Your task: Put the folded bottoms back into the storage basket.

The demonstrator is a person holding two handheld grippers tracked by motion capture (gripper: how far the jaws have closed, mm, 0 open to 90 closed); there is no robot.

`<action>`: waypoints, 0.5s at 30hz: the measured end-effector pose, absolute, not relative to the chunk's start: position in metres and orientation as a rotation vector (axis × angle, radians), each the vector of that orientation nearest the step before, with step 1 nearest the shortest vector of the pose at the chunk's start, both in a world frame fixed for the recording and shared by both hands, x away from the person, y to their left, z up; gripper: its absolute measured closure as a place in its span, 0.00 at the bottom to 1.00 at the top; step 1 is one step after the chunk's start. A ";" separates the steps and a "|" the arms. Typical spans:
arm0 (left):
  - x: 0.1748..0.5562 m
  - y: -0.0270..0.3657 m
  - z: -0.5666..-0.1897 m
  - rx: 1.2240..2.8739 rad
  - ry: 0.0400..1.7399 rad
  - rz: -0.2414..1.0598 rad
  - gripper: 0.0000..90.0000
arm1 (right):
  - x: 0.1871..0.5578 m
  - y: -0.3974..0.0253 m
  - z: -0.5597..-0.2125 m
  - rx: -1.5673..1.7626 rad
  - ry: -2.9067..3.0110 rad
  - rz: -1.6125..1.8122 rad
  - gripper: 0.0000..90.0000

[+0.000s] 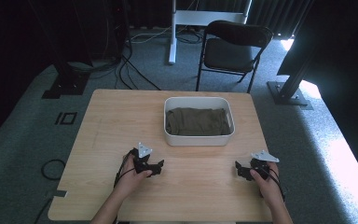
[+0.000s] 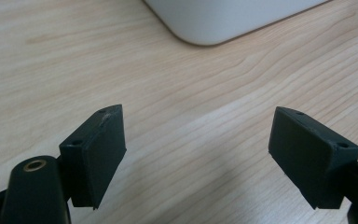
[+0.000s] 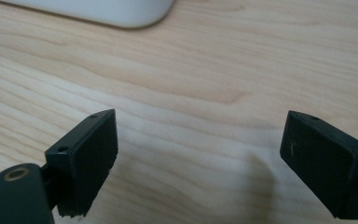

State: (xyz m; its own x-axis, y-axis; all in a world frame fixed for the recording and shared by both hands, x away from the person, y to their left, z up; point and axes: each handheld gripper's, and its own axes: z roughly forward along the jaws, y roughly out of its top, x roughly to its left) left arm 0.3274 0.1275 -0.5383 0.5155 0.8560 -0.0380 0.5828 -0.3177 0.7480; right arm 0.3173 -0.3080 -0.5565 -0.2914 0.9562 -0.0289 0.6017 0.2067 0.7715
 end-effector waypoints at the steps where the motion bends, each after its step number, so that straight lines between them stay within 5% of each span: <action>1: 0.327 0.128 -0.540 2.035 1.177 0.486 0.22 | 0.316 -0.309 -0.557 1.448 1.971 0.898 0.12; 15: 0.320 0.140 -0.552 2.059 1.289 0.560 0.22 | 0.310 -0.318 -0.559 1.540 1.935 0.821 0.12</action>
State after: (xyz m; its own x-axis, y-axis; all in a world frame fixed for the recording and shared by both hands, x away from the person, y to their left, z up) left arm 0.3203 0.1403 -0.5520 0.4288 0.9032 0.0210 0.6317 -0.3163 0.7077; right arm 0.3099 -0.3179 -0.5594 -0.2098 0.9772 -0.0329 0.6554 0.1655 0.7370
